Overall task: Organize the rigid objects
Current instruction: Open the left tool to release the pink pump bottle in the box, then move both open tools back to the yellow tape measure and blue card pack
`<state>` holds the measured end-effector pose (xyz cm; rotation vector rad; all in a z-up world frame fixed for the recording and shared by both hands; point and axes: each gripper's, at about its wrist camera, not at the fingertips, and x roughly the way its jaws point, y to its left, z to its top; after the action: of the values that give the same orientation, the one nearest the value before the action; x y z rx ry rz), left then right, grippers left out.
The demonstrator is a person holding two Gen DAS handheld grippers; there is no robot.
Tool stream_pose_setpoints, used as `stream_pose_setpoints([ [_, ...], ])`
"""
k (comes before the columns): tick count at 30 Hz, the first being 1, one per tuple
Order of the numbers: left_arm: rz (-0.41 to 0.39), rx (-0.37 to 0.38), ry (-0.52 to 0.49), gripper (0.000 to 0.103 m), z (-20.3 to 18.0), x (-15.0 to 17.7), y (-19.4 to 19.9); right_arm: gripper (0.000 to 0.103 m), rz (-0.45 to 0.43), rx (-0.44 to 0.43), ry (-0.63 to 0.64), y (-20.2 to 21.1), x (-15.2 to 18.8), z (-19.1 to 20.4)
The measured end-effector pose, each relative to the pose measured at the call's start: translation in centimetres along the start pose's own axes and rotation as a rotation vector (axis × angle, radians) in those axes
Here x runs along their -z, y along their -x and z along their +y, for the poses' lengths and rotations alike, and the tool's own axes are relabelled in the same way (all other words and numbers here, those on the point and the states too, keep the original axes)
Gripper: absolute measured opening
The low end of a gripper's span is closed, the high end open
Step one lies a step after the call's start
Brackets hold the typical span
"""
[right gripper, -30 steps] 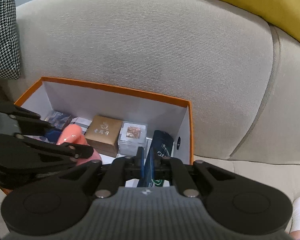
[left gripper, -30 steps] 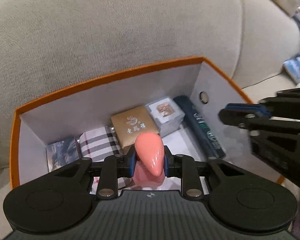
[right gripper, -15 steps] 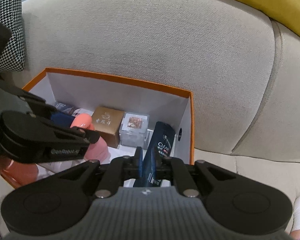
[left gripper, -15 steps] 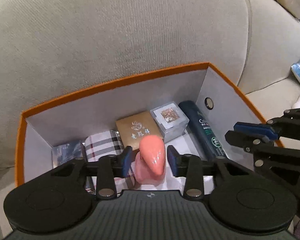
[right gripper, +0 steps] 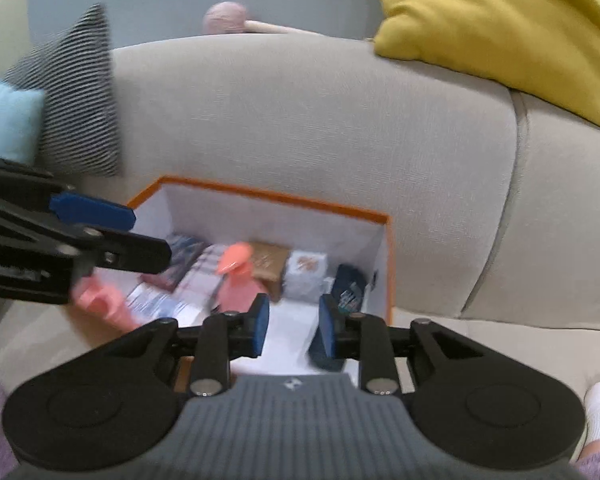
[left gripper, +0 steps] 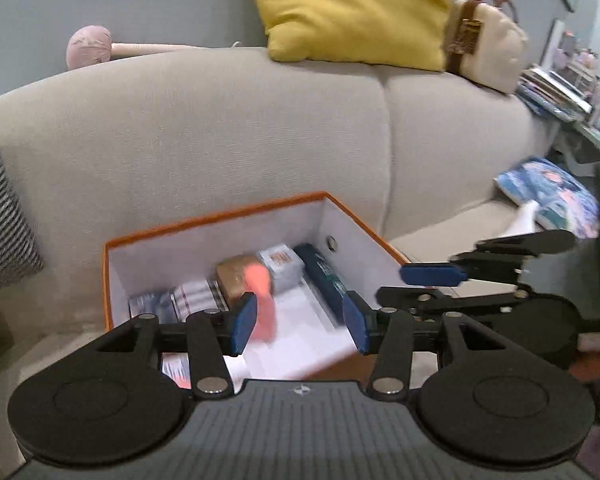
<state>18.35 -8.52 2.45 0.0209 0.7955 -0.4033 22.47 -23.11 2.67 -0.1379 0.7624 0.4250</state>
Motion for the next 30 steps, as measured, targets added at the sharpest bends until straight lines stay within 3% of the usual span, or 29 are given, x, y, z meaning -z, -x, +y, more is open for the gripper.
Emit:
stream_pose_setpoints([
  [6, 0.022, -0.002, 0.005, 0.056, -0.5, 4.5, 2.7, 0.028, 0.063, -0.07, 0.057, 1.5, 3.8, 1.9],
  [11, 0.081, 0.01, 0.029, 0.057, -0.8, 8.3, 2.2, 0.028, 0.12, -0.1, 0.094, 2.3, 7.5, 3.6],
  [17, 0.177, 0.021, -0.041, 0.058, -1.5, 12.1, -0.1, 0.028, 0.22, -0.153, 0.207, 1.5, 11.6, 6.3],
  [20, 0.223, 0.01, -0.063, 0.064, -1.3, 13.2, -1.8, 0.032, 0.271, -0.175, 0.27, 0.8, 12.7, 7.5],
  [25, 0.263, 0.075, -0.057, 0.073, -0.3, 13.9, -3.6, 0.044, 0.356, -0.221, 0.331, -0.8, 12.8, 8.3],
  [30, 0.298, 0.115, -0.083, 0.074, 0.3, 14.3, -4.9, 0.048, 0.418, -0.242, 0.463, -1.9, 13.1, 9.1],
])
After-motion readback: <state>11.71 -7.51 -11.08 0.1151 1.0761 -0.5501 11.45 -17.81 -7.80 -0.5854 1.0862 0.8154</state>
